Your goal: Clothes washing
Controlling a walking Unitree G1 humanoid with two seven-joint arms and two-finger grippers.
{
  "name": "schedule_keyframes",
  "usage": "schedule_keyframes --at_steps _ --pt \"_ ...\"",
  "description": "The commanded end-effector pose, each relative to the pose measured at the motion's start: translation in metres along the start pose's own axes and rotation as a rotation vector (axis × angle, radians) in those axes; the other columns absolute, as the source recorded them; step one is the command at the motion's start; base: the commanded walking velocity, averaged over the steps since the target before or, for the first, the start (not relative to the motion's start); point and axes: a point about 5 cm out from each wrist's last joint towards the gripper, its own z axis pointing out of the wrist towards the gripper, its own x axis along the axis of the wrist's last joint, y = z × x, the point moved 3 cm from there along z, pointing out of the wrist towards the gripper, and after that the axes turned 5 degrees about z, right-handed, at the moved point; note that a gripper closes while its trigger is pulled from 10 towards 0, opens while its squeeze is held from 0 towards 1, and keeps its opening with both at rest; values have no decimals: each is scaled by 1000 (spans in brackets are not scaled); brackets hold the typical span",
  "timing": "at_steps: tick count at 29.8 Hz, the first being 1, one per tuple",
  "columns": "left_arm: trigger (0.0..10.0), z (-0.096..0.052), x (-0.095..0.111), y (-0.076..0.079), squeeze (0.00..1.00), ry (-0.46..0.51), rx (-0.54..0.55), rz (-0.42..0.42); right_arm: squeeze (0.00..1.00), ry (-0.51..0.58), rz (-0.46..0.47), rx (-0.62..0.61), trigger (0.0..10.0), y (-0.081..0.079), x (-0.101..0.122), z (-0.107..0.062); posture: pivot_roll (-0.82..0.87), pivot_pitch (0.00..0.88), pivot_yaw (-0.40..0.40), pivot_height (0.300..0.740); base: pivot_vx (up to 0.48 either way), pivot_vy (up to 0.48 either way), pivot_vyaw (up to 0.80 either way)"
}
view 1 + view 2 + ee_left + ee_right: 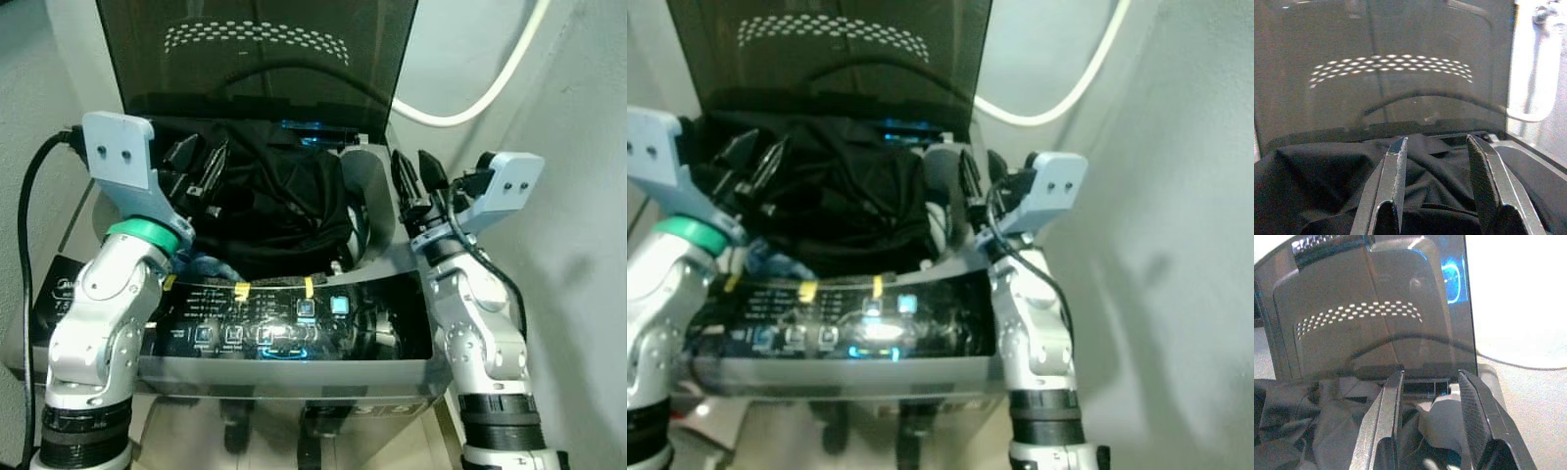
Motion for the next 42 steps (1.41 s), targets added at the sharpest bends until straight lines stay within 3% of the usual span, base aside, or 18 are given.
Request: schedule_keyframes --at_steps 1,15,42 --pt "10000 -2 -6 3 0 -17 -17 16 0 11 8 -25 10000 4 1 -1 91 69 -7 740 0 0 0" --pt "10000 -3 -16 -7 0 -44 58 -10 0 12 25 -10 10000 -8 -11 0 93 46 1 740 0 0 0" --pt "10000 -2 -18 -2 0 -42 68 -4 0 -12 -34 6 10000 -7 -15 2 81 59 -17 740 -340 0 0"
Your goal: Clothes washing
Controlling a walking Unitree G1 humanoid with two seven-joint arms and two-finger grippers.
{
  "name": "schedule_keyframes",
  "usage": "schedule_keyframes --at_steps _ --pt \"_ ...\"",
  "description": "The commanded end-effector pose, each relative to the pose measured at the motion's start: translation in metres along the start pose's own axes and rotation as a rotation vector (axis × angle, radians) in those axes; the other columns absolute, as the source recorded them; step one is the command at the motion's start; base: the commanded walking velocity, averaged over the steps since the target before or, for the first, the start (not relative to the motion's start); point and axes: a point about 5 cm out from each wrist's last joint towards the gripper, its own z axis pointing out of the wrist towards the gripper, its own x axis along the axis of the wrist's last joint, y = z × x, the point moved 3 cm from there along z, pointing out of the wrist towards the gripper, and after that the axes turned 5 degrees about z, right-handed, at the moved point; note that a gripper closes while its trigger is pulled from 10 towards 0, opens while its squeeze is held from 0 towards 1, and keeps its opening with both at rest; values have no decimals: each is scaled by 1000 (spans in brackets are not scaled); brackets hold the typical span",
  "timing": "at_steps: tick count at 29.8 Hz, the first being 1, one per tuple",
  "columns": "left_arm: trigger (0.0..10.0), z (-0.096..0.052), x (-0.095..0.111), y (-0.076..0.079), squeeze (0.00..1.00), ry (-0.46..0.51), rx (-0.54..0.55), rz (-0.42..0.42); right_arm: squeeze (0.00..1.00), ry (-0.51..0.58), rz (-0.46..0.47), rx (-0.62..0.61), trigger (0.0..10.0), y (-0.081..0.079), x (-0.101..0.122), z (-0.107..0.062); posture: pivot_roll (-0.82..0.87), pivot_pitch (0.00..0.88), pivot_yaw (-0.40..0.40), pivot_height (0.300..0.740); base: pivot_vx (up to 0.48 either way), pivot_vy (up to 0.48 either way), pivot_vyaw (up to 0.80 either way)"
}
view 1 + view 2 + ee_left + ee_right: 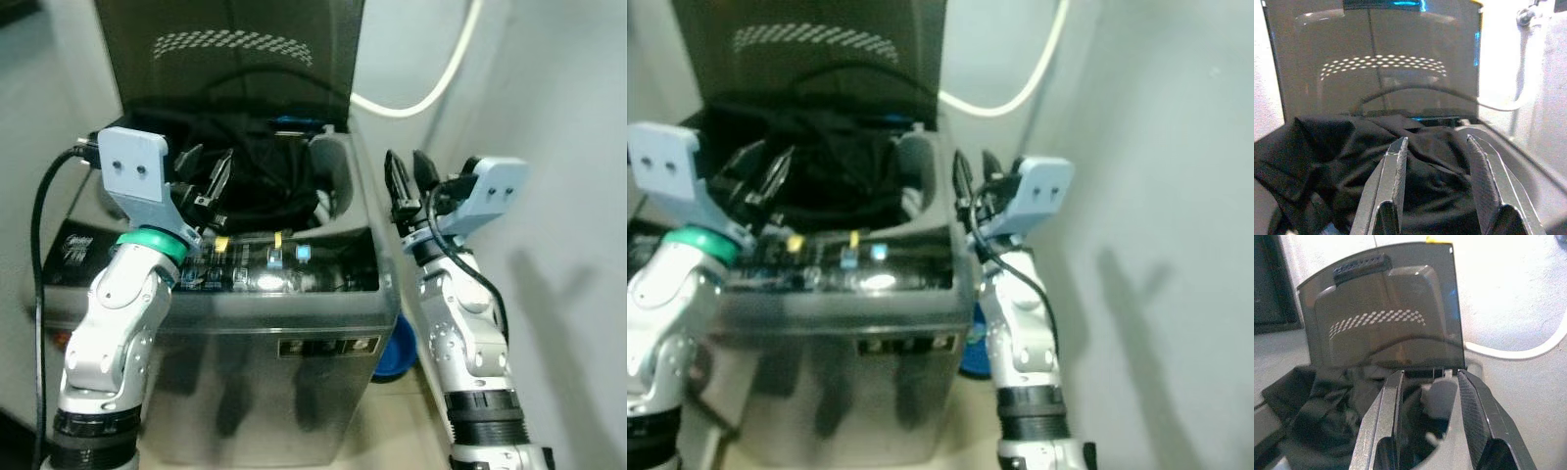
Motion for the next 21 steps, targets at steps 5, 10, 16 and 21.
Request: schedule_keyframes --at_steps 5,10,16,21 --pt "10000 2 -1 1 0 -1 -5 13 0 2 -35 9 10000 1 2 1 78 54 -16 740 -349 0 0" --pt "10000 3 -2 3 0 -2 -11 16 0 -14 -46 10 10000 2 -1 0 77 56 -22 740 -349 0 538" --pt "10000 -8 -37 8 0 -133 -27 53 0 -160 -146 50 10000 6 -39 -18 79 50 -30 740 -172 0 797" --pt "10000 -30 -82 21 0 -304 -66 26 0 -312 -199 81 10000 14 -76 -43 83 43 -35 740 0 0 794"
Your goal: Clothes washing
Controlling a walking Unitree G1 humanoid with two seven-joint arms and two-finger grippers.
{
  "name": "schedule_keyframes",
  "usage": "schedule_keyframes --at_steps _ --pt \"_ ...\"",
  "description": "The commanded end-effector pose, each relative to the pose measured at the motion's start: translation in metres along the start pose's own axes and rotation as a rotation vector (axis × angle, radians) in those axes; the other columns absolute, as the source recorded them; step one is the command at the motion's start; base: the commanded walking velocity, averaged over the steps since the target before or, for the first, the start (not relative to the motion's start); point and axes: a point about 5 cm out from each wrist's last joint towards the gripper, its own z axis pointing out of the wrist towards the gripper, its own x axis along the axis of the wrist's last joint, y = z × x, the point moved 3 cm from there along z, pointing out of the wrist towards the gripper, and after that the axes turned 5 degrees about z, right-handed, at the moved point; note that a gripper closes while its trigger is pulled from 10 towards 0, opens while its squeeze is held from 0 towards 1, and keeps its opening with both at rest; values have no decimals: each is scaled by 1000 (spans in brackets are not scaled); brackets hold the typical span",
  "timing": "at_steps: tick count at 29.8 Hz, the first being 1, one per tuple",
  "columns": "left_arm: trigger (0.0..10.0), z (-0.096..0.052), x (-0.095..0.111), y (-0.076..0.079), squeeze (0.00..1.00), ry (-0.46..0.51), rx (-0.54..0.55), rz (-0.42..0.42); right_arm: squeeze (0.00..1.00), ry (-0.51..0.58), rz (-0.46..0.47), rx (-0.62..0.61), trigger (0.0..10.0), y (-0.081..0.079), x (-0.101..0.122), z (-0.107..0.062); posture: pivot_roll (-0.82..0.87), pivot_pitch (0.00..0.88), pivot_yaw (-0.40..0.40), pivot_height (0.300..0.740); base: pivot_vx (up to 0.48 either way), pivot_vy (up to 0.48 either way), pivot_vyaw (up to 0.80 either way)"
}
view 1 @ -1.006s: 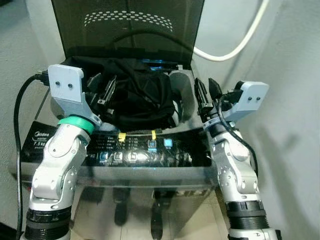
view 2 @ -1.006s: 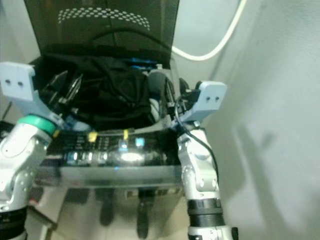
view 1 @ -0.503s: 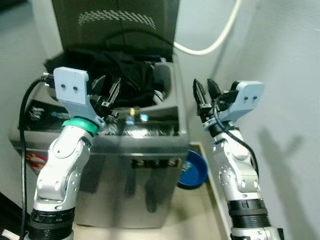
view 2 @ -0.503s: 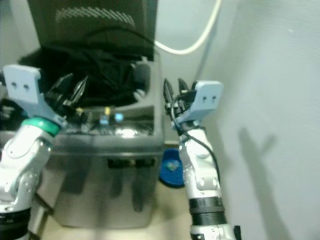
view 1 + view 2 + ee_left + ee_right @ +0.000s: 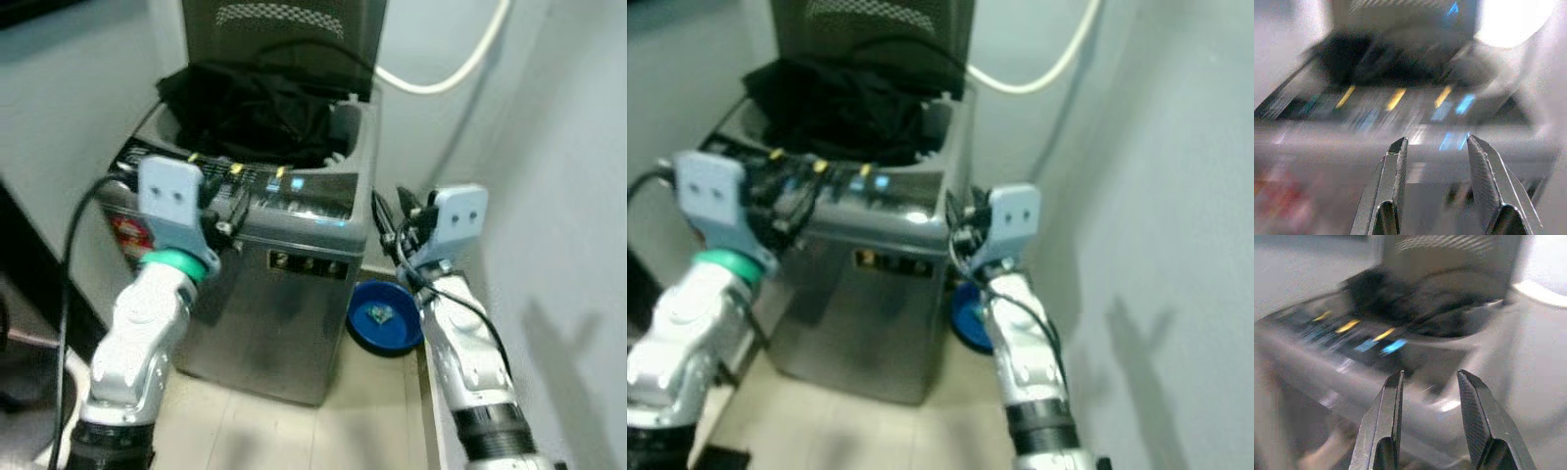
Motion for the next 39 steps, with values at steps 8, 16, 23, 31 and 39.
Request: schedule_keyframes --at_steps 8,16,23,31,39 --pt "10000 -35 -101 28 0 -340 -62 -29 0 -359 -11 58 10000 -2 -96 -50 79 31 -39 740 0 0 792" --pt "10000 -72 -158 36 0 -536 -81 -29 0 -580 -47 39 10000 6 -146 -98 79 23 -43 740 0 0 788" --pt "10000 -119 -210 35 0 -725 -88 -1 0 -832 -71 -80 10000 25 -190 -167 80 27 -43 740 0 0 788" --pt "10000 -129 -220 34 0 -743 -100 24 0 -851 -69 -129 10000 32 -194 -177 72 33 -38 740 0 0 788" --pt "10000 -123 -221 35 0 -711 -111 37 0 -828 -76 -133 10000 31 -193 -170 74 36 -36 740 0 0 788"
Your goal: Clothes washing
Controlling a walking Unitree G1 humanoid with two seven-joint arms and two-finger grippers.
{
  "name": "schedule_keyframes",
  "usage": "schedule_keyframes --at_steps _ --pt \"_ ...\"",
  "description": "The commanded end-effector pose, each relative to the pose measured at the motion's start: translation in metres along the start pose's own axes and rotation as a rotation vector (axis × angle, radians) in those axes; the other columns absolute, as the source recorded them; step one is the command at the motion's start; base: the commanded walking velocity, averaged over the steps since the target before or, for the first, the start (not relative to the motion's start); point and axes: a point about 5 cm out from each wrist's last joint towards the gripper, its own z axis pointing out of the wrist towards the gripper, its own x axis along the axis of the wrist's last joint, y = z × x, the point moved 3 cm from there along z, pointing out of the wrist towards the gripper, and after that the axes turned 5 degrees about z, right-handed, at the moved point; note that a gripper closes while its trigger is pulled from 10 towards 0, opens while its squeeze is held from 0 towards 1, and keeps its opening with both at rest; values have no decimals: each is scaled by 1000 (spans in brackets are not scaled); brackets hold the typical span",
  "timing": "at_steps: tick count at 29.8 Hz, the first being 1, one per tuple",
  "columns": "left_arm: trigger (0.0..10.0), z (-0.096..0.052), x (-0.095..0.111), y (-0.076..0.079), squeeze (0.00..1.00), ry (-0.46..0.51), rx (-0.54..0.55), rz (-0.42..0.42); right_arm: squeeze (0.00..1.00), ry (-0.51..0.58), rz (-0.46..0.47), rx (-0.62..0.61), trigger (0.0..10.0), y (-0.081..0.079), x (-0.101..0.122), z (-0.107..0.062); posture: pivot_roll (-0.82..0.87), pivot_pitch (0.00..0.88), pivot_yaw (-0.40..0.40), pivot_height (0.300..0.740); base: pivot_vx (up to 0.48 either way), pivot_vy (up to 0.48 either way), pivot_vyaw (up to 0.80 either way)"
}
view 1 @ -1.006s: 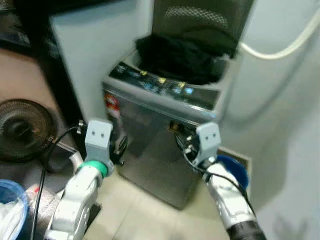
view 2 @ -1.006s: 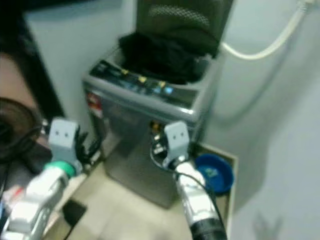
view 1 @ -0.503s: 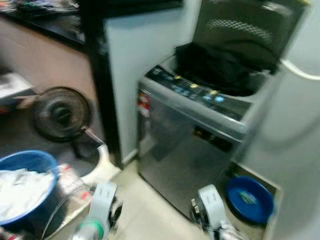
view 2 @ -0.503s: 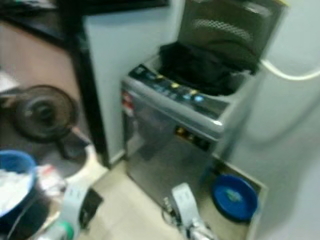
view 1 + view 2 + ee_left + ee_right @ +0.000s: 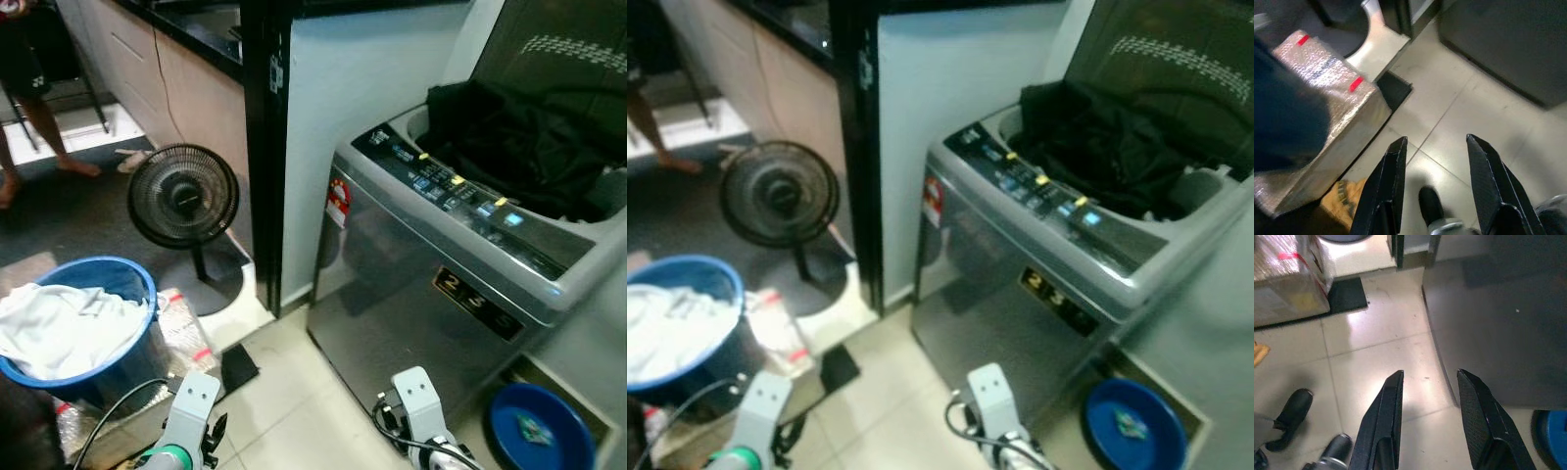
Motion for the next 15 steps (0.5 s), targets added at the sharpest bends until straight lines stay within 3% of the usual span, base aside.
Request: schedule_keyframes --at_steps 1,15 --pt "10000 -3 -9 1 0 -21 -7 12 0 11 6 -5 10000 -1 3 1 74 36 -36 740 0 0 788" --pt "10000 -3 -22 -1 0 -46 2 49 0 -7 22 -35 10000 5 -1 1 70 42 -30 740 0 0 788"
